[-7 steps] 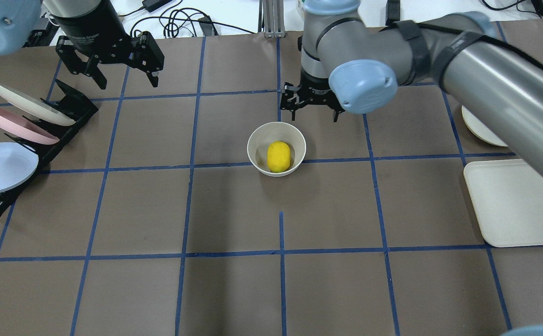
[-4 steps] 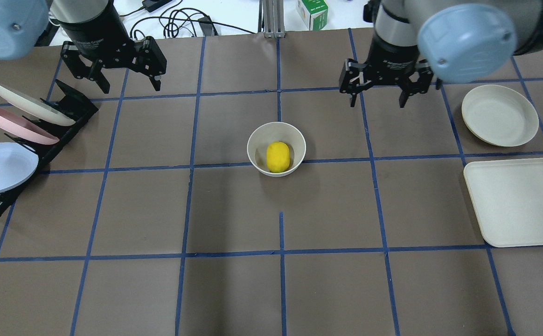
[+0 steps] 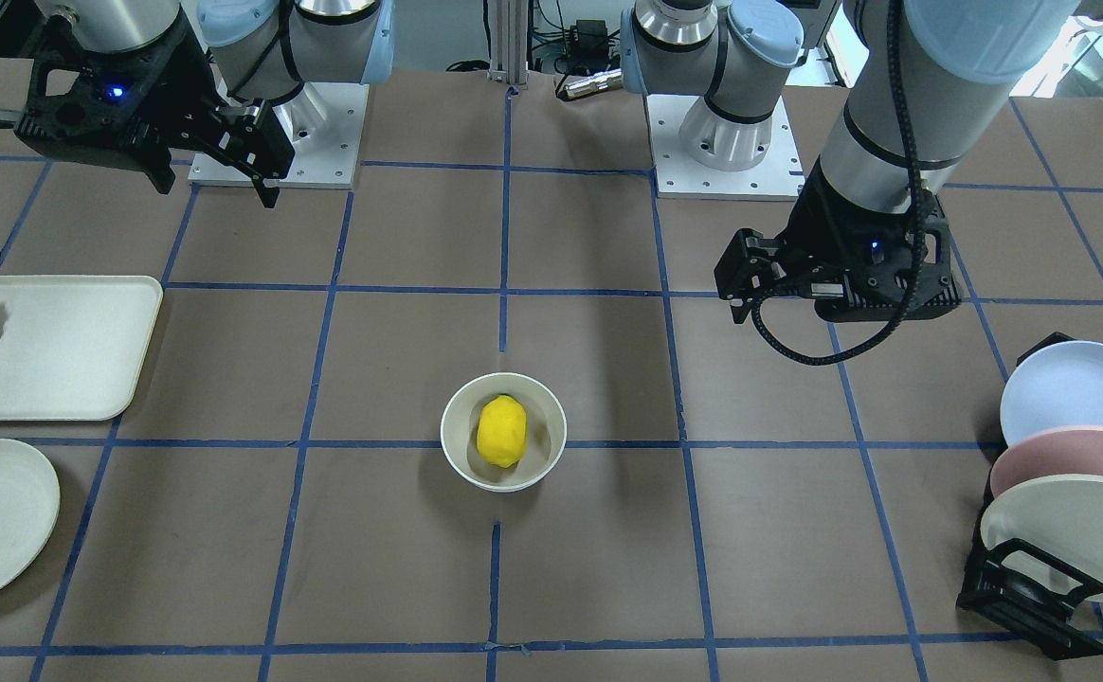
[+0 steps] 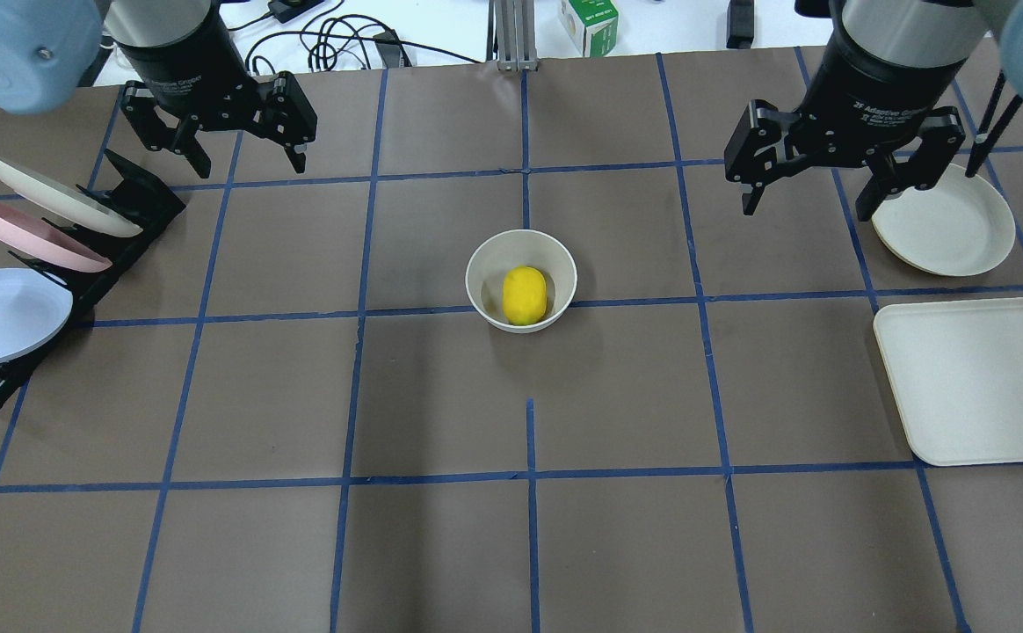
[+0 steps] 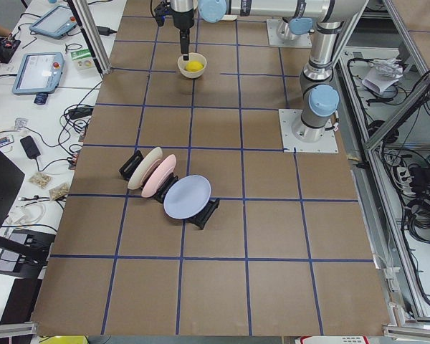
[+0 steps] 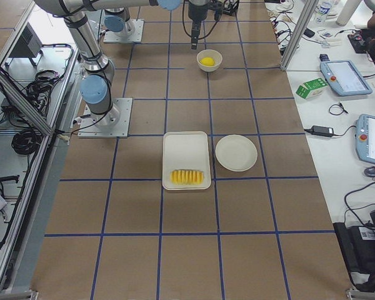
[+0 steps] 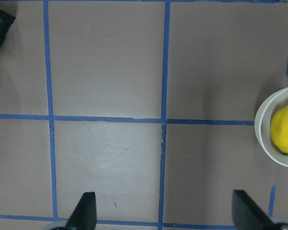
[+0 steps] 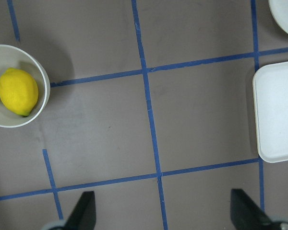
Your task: Place bowl and put lemon in it
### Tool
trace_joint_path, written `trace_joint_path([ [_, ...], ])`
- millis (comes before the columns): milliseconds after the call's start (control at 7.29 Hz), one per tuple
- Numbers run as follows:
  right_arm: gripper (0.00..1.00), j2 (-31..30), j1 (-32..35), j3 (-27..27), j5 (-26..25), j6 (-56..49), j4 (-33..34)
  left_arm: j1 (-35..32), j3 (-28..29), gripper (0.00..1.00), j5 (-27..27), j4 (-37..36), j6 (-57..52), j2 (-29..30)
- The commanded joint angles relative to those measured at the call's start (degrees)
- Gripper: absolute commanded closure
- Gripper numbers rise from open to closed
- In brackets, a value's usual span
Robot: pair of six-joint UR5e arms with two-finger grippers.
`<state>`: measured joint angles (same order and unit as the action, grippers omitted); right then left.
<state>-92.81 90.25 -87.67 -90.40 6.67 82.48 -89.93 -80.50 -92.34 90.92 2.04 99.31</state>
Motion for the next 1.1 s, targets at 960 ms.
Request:
trace_joint_path([
  [960,0.00,-0.27,0.02,-1.81,0.23,-2.36,0.84,0.02,-0.01,0.00,0.05,-0.39,0.07,0.10],
])
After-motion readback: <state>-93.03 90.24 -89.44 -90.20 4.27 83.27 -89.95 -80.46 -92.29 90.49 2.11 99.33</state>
